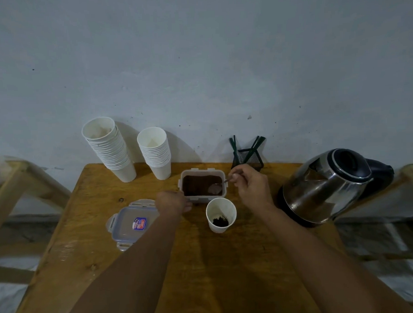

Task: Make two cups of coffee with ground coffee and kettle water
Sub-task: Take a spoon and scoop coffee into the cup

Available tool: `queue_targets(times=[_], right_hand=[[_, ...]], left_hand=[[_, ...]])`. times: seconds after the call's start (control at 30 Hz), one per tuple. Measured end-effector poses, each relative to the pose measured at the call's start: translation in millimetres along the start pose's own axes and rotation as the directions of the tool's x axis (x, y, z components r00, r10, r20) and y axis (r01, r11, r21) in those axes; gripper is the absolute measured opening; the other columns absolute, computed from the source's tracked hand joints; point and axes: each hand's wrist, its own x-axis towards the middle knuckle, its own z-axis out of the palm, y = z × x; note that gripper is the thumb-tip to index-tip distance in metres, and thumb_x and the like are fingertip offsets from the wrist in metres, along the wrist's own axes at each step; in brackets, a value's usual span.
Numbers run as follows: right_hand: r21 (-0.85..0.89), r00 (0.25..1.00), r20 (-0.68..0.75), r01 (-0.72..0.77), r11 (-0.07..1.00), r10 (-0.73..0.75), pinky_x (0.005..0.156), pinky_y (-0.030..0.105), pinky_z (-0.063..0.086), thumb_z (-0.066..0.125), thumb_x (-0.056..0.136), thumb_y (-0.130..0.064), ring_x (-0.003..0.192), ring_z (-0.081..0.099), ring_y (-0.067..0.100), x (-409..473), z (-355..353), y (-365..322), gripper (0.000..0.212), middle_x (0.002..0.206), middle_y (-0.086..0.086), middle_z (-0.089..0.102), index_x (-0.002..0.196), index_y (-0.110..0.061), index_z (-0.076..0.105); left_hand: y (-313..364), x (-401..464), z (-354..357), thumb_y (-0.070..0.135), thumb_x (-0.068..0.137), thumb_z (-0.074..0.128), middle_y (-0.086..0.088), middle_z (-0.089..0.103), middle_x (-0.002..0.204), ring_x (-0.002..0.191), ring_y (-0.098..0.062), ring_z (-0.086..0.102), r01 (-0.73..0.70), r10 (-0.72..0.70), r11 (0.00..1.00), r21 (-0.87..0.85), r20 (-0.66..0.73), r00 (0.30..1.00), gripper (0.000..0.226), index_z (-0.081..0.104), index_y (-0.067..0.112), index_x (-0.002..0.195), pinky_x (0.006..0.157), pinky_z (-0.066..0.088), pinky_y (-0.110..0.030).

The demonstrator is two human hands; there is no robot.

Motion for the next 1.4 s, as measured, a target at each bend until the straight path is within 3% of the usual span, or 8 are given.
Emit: queue_targets(times=[0.1,0.3,0.43,0.67,0.83,1.0,1.2,1.4], right_hand=[[0.195,0.963,-0.076,-0.239,0.951,0.258,0.078,0.038,0.062,0.058,0.097,-0.008,0.085,0.071,0.013,10,5,-2,0.012,0.095,0.002,0.072,0.103,-0.017,0.062],[0.469,0.742,0.033,-0.603,0.645,0.67,0.075,0.034,0.062,0.059,0.097,-0.008,0.083,0.073,0.017,20,16,10,0.011,0.1,0.011,0.072,0.106,-0.008,0.064],[0.509,0.722,0.108,-0.63,0.586,0.683,0.08,0.037,0.062,0.06,0.096,-0.008,0.086,0.073,0.019,21,20,16,0.021,0.095,0.009,0.069,0.117,-0.004,0.062],[0.462,0.723,0.183,-0.662,0.59,0.667,0.083,0.037,0.061,0.056,0.094,0.004,0.096,0.071,0.021,18,1,10,0.034,0.111,0.014,0.068,0.127,-0.004,0.057],[0.443,0.669,0.171,-0.708,0.55,0.724,0.07,0.03,0.059,0.053,0.096,0.003,0.095,0.067,0.02,-2,-29,24,0.035,0.122,0.013,0.064,0.129,-0.007,0.053],[0.455,0.602,0.137,-0.743,0.49,0.787,0.072,0.032,0.059,0.054,0.097,-0.003,0.1,0.067,0.022,-28,-63,42,0.027,0.114,0.012,0.067,0.123,-0.009,0.058],[0.416,0.548,-0.22,-0.696,0.585,0.807,0.064,0.031,0.052,0.061,0.09,-0.02,0.077,0.063,0.017,-75,-104,38,0.005,0.086,0.006,0.069,0.09,-0.017,0.065],[0.438,0.491,-0.623,-0.428,0.791,0.61,0.07,0.031,0.045,0.056,0.089,-0.014,0.076,0.052,0.015,-82,-139,46,0.014,0.094,0.006,0.056,0.102,-0.01,0.054]], left_hand=[[-3,-5,1,0.015,0.095,0.057,-0.013,0.071,0.084,0.078,-0.023,0.071,-0.015,0.015,1.0,-0.013,0.01,1.0,0.014,0.063,0.005,0.088,0.079,0.06,-0.04],[-23,-6,1,0.024,0.097,0.054,-0.012,0.069,0.09,0.083,-0.024,0.067,-0.038,0.035,0.997,0.073,0.046,0.998,0.02,0.062,0.006,0.095,0.073,0.058,-0.037],[-35,-11,1,0.013,0.091,0.058,-0.014,0.069,0.093,0.08,-0.023,0.065,-0.113,0.072,0.959,0.258,0.163,0.984,0.009,0.064,0.008,0.095,0.068,0.057,-0.036],[-48,-25,7,0.004,0.069,0.08,0.002,0.059,0.124,0.117,-0.016,0.053,-0.493,0.162,0.793,0.358,0.656,0.737,0.071,0.05,0.018,0.132,0.09,0.047,-0.029],[-59,-23,17,0.027,0.051,0.092,0.01,0.06,0.125,0.12,-0.011,0.053,-0.571,0.244,0.744,0.346,0.655,0.715,0.089,0.051,0.026,0.13,0.101,0.046,-0.035],[-65,-36,34,0.02,0.063,0.089,0.01,0.057,0.122,0.114,-0.008,0.052,-0.564,0.325,0.774,0.288,0.583,0.744,0.079,0.049,0.022,0.132,0.087,0.045,-0.021],[-70,-38,48,0.047,0.049,0.088,0.009,0.058,0.13,0.12,-0.014,0.054,-0.571,0.333,0.755,0.323,0.561,0.758,0.093,0.051,0.029,0.131,0.099,0.05,-0.044],[-81,-37,56,0.053,0.043,0.084,0.011,0.063,0.122,0.114,-0.012,0.058,-0.611,0.427,0.733,0.3,0.496,0.756,0.092,0.053,0.032,0.127,0.093,0.053,-0.043]])
